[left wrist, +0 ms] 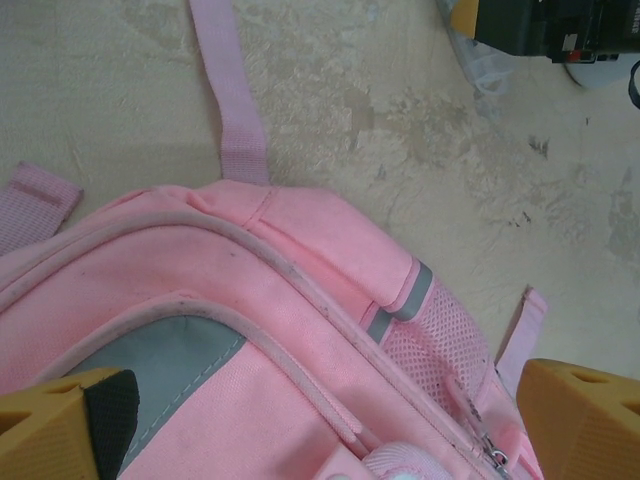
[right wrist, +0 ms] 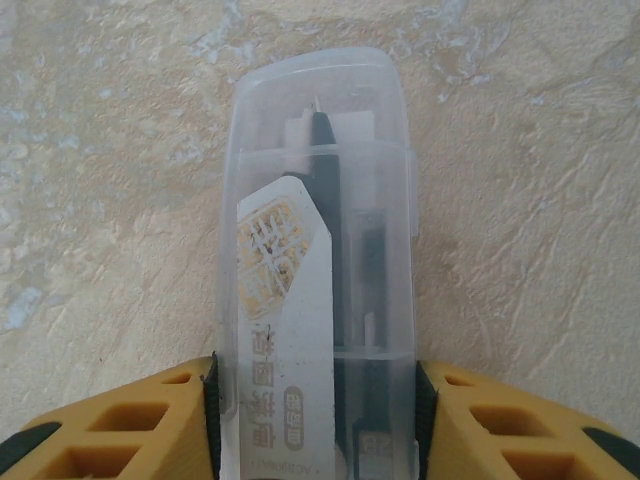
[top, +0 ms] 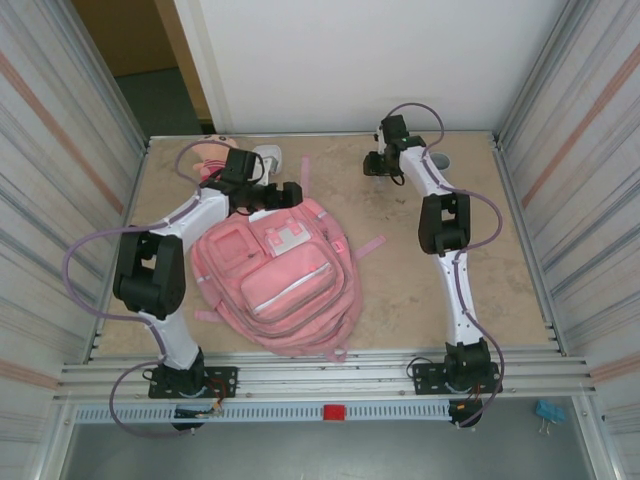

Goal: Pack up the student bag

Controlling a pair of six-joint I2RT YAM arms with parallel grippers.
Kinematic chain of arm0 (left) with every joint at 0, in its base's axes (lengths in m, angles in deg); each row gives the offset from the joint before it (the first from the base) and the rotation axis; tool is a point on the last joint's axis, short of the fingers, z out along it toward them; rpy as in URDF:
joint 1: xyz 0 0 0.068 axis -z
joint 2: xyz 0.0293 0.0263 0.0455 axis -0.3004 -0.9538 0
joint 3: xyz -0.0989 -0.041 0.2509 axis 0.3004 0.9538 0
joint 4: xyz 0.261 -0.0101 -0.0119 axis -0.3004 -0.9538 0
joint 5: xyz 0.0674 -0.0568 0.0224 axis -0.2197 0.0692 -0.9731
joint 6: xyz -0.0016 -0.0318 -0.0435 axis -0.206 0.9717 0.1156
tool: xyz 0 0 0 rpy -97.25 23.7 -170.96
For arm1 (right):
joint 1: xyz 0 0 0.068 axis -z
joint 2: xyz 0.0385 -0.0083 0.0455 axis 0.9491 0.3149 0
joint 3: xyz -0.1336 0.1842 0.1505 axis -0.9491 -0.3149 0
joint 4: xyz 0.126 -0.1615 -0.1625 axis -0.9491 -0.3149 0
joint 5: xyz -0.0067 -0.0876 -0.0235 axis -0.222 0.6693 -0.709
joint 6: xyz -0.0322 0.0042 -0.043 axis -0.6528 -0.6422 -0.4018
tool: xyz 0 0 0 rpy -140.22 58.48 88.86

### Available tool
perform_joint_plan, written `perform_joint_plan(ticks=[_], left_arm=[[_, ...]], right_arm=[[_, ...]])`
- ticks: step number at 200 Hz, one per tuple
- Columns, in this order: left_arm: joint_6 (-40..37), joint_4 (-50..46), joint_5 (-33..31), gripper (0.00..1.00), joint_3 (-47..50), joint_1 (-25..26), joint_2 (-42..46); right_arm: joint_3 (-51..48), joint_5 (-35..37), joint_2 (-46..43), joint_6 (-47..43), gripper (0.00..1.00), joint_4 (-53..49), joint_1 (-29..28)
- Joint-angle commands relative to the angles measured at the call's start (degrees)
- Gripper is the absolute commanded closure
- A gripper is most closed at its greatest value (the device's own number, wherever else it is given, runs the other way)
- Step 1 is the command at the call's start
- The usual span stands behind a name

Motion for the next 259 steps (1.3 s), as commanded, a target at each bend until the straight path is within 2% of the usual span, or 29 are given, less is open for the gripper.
perform_joint_plan(ticks=[1, 39, 62, 78, 120, 146, 169, 205, 235, 259], left_arm=[[-1.2, -1.3, 0.0, 0.01, 1.2, -0.7, 3.2], [-1.0, -1.6, -0.8, 0.02, 3.4, -0.7, 6.1], [-0.3, -0.7, -1.1, 0.02, 6.3, -0.7, 9.2], [0.5, 0.6, -1.2, 0.02, 9.5, -0.6, 12.3], [1.6, 1.8, -1.6, 0.02, 17.3, -0.6, 21.0], [2.2, 1.7, -2.4, 0.02, 22.2, -0.7, 27.1], [2.9, 1.6, -3.9, 0.02, 26.1, -0.7, 32.7], [4.1, 1.3, -6.0, 0.02, 30.7, -0.6, 40.5], [4.4, -0.4, -6.9, 0.02, 32.4, -0.6, 44.9], [4.5, -1.3, -7.7, 0.02, 33.9, -0.6, 47.9]], right_arm=[[-0.8, 3.4, 1.4, -1.6, 0.59, -8.8, -1.5], [-4.4, 6.4, -2.2, -2.0, 0.63, -10.6, -3.1], [-10.7, 8.3, -6.8, -2.3, 0.63, -14.1, -4.5], [-19.4, 7.6, -12.0, -2.0, 0.63, -14.5, -5.4], [-50.8, 7.4, -29.8, 2.5, 0.64, -10.8, -8.3], [-62.0, 7.5, -37.5, 5.3, 0.6, -11.5, -10.0], [-63.9, 8.0, -40.4, 5.7, 0.41, -12.3, -11.5], [-60.6, 8.6, -40.9, 5.2, 0.32, -12.2, -12.0], [-57.2, 8.8, -38.0, 4.0, 0.33, -12.7, -11.9], [-56.7, 9.4, -36.0, 3.6, 0.43, -12.3, -11.9]])
